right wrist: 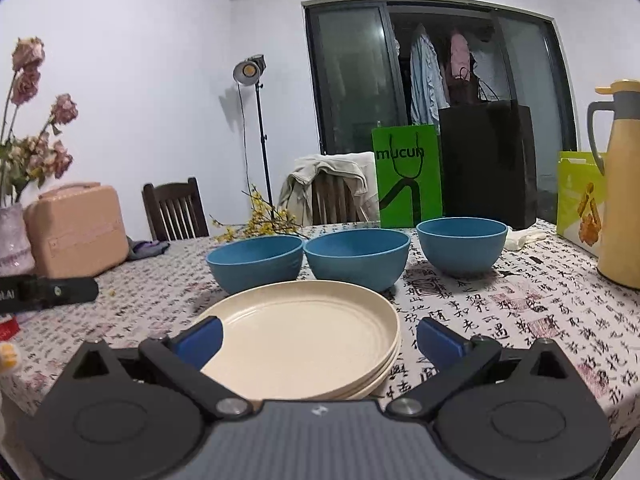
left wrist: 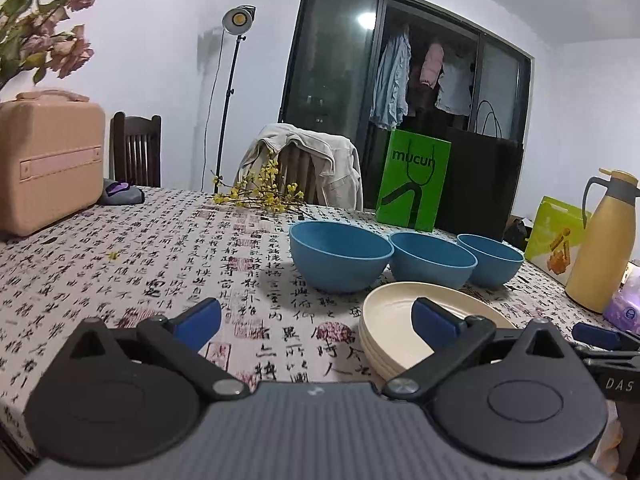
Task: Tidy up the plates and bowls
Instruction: 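Pull both open grippers back from the plate stack, then move both open grippers to the rim of a blue bowl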
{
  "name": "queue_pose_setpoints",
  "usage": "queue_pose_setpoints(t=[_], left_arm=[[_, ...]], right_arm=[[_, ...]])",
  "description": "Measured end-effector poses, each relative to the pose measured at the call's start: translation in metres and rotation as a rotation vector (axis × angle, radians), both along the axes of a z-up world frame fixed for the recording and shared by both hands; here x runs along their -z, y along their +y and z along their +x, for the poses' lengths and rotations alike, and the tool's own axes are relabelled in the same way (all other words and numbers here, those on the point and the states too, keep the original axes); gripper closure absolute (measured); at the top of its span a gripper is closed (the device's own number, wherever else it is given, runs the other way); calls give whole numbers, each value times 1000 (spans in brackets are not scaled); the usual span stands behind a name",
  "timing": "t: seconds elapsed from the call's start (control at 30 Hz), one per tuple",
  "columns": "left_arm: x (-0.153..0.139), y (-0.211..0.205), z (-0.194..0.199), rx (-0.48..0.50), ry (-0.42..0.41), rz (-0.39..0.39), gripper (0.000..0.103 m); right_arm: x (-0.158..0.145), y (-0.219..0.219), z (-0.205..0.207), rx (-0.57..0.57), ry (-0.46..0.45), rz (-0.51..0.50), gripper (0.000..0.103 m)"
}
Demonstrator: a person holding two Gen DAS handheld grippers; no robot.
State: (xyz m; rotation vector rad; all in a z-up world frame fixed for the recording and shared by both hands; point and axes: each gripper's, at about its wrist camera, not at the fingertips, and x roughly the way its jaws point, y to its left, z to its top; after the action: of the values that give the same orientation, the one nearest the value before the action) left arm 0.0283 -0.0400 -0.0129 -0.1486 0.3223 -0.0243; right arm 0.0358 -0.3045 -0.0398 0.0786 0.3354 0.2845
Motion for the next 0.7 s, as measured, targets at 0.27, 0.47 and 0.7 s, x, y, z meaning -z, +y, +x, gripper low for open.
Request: queue_pose_setpoints(t=[0.27, 0.47, 0.7], left_arm=[[-1, 2, 43, 81, 37, 6, 0], [-4, 10, 78, 89, 77, 6, 0], [-8, 16, 100, 95, 87, 7, 0]], right_arm=[[0, 1, 46, -12, 88, -4, 0], [1, -4, 80, -17, 149, 26, 0], [-3, -5, 99, -24, 155, 60, 0]])
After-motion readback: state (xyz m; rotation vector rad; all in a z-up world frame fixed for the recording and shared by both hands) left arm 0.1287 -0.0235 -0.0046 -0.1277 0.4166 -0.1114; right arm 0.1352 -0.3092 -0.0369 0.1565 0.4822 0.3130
